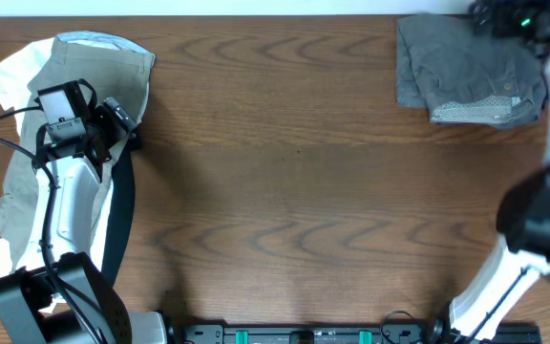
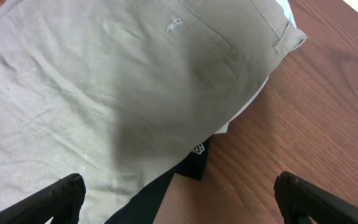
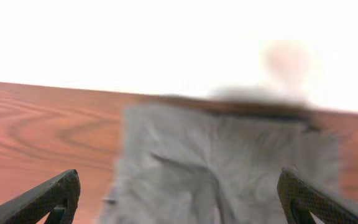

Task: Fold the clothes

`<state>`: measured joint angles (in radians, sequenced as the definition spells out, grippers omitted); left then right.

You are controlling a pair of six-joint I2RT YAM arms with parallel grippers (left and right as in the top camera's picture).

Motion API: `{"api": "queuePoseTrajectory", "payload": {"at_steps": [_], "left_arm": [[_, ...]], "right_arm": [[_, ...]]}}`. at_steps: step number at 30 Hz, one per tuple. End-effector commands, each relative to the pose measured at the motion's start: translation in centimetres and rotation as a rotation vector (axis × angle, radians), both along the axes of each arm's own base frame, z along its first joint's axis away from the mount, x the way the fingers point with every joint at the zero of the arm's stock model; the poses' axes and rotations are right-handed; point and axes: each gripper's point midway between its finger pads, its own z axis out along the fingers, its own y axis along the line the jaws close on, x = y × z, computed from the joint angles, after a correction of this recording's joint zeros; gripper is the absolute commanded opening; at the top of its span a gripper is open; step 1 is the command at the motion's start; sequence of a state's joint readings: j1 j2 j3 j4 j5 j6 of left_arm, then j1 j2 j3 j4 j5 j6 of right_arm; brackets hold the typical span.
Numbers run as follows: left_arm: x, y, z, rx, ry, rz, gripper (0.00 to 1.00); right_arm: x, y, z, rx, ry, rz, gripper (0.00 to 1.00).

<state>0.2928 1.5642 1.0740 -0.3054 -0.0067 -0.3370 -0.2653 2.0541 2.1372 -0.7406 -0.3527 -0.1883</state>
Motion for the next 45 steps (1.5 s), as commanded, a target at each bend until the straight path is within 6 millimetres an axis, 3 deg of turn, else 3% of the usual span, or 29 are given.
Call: {"api": "queuePoseTrajectory", "payload": {"at_steps": [1, 4, 10, 12, 17, 20, 24, 27, 30, 35, 40, 45], "left_arm": [[0.2, 0.2, 0.3, 0.005, -0.007, 0.002, 0.98], [0.2, 0.2, 0.3, 0.005, -0.007, 0.002, 0.98], [0.2, 0.2, 0.3, 0.005, -0.007, 0.002, 0.98], [0.2, 0.2, 0.3, 0.005, -0.007, 0.002, 0.98], [0.2, 0.2, 0.3, 0.005, -0.007, 0.002, 0.98], [0.2, 0.2, 0.3, 0.005, -0.007, 0.002, 0.98], [0.2, 0.2, 0.3, 0.005, -0.007, 0.002, 0.98], [0.2, 0.2, 0.3, 0.005, -0.007, 0.002, 0.98], [0.2, 0.2, 0.3, 0.005, -0.007, 0.002, 0.98], [0.2, 0.2, 0.3, 0.005, -0.007, 0.002, 0.98], [0.2, 0.2, 0.3, 0.005, -0.007, 0.002, 0.98], [0.2, 0.2, 0.3, 0.005, -0.007, 0.002, 0.98]], "right_arm": [[-3.5, 4.1, 6.4, -0.011, -0.080, 0.101, 0.99], [-7.2, 7.6, 9.4, 0.023, -0.078, 0.165, 0.99], [-15.4, 15.1, 14.4, 0.257, -0.029, 0.247, 0.99], [-17.8, 17.0, 15.2, 0.318, 0.003, 0.256, 0.99], [-21.8, 19.6, 16.8, 0.371, 0.024, 0.291, 0.99], [-23.2, 19.9, 17.0, 0.371, 0.033, 0.299, 0.99], [-24.9, 18.2, 15.5, 0.319, 0.100, 0.213, 0.99], [-25.0, 16.0, 13.8, 0.208, 0.138, 0.118, 0.99], [-24.8, 15.3, 13.2, 0.134, 0.140, 0.116, 0.99], [-25.2, 15.2, 13.7, -0.011, 0.061, 0.229, 0.99], [-25.3, 14.9, 14.4, -0.043, -0.072, 0.228, 0.99], [-25.6, 14.7, 12.1, -0.060, -0.198, 0.213, 0.99]]}}
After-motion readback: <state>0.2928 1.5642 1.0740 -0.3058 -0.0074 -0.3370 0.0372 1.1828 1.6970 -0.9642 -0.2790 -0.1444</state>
